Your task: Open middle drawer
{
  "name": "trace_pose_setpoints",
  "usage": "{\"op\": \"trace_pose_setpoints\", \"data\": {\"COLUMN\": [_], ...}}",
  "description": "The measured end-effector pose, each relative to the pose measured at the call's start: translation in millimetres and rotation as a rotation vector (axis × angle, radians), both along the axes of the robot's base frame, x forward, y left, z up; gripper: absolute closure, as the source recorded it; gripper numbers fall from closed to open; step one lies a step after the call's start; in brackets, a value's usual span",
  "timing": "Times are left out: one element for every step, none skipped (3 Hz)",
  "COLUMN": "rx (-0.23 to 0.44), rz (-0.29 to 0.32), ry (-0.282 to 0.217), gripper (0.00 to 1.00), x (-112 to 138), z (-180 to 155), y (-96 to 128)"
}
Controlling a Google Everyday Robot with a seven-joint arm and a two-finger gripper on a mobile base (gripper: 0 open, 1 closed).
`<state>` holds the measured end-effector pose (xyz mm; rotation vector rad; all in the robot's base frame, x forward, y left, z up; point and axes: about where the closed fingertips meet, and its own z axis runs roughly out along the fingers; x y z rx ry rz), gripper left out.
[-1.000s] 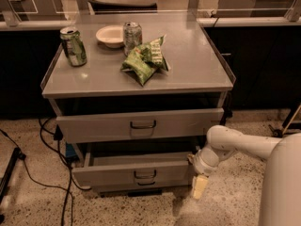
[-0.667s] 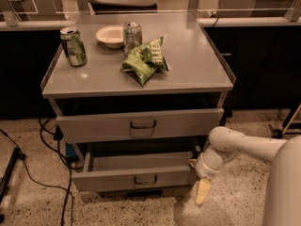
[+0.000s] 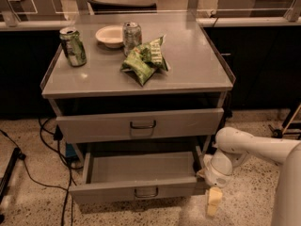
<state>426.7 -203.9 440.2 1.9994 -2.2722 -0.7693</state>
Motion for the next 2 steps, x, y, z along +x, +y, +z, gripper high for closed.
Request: {"op": "trace_pose_setpoints", "data": {"rx": [-0.042,-0.042], "rz": [0.010,0.011], "ry": [0.062,0.065], "gripper": [0.00,0.00], "x": [-17.4,-18.1], "z": [12.3,12.3], "y": [-9.7,-9.7]}}
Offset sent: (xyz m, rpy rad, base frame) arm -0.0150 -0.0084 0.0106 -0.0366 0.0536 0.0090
